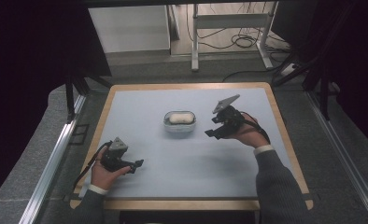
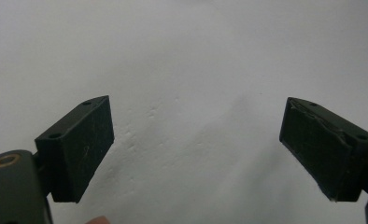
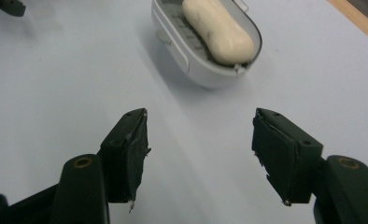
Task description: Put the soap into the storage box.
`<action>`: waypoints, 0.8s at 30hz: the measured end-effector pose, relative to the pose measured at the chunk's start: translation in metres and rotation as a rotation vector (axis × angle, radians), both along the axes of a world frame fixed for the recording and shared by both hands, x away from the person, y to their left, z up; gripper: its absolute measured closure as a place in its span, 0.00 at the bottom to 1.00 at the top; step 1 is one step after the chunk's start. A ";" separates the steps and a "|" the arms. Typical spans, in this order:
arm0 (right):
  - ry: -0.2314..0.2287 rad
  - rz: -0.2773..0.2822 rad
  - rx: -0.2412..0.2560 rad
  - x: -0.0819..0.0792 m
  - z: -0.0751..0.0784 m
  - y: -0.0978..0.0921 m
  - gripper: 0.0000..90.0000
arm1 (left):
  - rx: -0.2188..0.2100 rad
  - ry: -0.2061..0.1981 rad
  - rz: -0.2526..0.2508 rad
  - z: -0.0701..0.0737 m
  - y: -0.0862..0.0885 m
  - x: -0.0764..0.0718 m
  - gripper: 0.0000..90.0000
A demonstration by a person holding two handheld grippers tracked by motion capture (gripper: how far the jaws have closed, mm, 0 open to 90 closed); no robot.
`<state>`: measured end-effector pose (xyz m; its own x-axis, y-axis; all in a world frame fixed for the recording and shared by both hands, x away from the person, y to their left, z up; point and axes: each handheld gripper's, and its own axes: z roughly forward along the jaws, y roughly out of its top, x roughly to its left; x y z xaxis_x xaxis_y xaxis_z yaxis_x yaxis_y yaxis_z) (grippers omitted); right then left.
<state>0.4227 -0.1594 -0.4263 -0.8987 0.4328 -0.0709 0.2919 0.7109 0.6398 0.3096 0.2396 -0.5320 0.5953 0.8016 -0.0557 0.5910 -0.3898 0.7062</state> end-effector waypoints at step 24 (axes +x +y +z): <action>-0.010 -0.217 0.131 -0.062 -0.058 -0.103 0.36 | 0.006 0.001 0.001 -0.001 -0.001 0.001 0.12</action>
<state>0.3605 -0.2625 -0.4841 -0.7830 0.6220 -0.0101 0.4221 0.5431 0.7259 0.3102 0.2387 -0.5327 0.5944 0.8026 -0.0514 0.5918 -0.3933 0.7036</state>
